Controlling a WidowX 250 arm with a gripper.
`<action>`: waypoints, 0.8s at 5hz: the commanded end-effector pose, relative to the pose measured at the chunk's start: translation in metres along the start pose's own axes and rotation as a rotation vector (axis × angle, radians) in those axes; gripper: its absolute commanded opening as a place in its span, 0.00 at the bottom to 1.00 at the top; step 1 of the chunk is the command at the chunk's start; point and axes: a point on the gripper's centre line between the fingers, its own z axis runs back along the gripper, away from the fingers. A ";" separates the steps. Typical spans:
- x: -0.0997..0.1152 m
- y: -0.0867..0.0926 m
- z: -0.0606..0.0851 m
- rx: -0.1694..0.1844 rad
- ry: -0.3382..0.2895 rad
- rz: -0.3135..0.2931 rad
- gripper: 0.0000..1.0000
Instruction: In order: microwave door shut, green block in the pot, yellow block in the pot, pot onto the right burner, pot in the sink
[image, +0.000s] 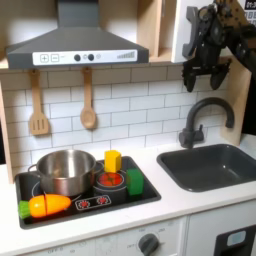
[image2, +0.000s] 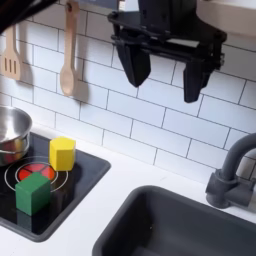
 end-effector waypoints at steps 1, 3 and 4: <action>0.009 0.007 -0.001 0.010 -0.006 0.016 1.00; 0.022 0.016 -0.002 0.022 -0.021 0.042 1.00; 0.027 0.018 -0.004 0.021 -0.022 0.047 1.00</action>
